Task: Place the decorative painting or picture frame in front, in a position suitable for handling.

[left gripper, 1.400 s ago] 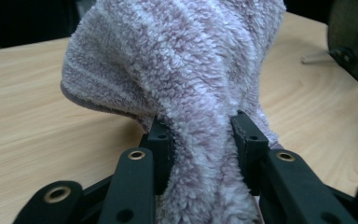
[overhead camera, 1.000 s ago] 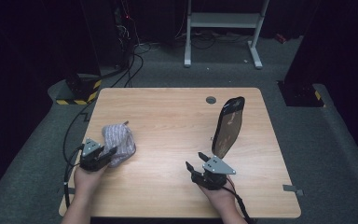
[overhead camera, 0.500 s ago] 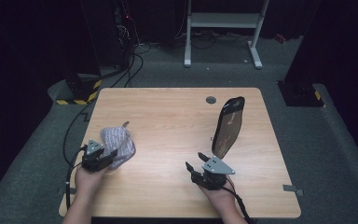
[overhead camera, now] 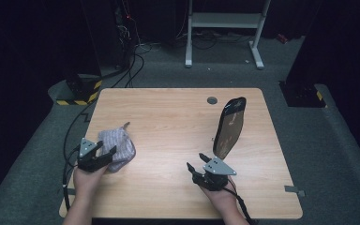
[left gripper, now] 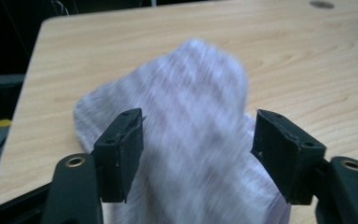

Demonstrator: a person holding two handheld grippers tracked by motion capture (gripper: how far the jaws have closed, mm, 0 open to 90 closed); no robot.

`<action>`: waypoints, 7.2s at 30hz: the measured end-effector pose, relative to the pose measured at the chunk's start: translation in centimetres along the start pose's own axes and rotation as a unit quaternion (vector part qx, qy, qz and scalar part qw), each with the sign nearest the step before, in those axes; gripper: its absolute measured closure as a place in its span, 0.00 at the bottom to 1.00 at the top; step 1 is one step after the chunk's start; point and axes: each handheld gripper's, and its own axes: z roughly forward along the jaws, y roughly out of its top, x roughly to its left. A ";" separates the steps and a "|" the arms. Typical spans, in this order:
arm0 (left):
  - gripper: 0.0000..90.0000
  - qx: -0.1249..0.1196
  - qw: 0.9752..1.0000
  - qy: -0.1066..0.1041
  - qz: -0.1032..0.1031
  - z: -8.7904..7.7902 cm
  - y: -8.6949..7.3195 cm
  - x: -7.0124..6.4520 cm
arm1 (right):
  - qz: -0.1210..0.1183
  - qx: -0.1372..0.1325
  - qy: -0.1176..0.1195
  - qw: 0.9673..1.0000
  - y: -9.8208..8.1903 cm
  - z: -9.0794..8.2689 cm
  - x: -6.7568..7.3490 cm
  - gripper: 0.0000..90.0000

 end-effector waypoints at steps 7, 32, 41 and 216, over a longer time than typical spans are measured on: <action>0.36 -0.014 1.000 -0.017 0.014 -0.6 0.7 -1.1 | -0.001 -0.008 -0.002 1.000 0.2 -0.3 0.0 0.46; 0.38 -0.020 0.988 -0.124 0.093 -0.4 1.5 -6.4 | 0.036 -0.036 -0.094 0.994 0.5 -3.1 -3.8 0.53; 0.37 -0.022 0.983 -0.154 0.098 -0.4 1.6 -7.9 | 0.023 -0.026 -0.069 0.997 0.4 -2.0 -2.8 0.52; 0.38 -0.038 0.965 -0.251 0.060 2.3 -0.2 -16.0 | 0.071 -0.003 -0.106 0.992 -2.0 -3.0 -5.4 0.51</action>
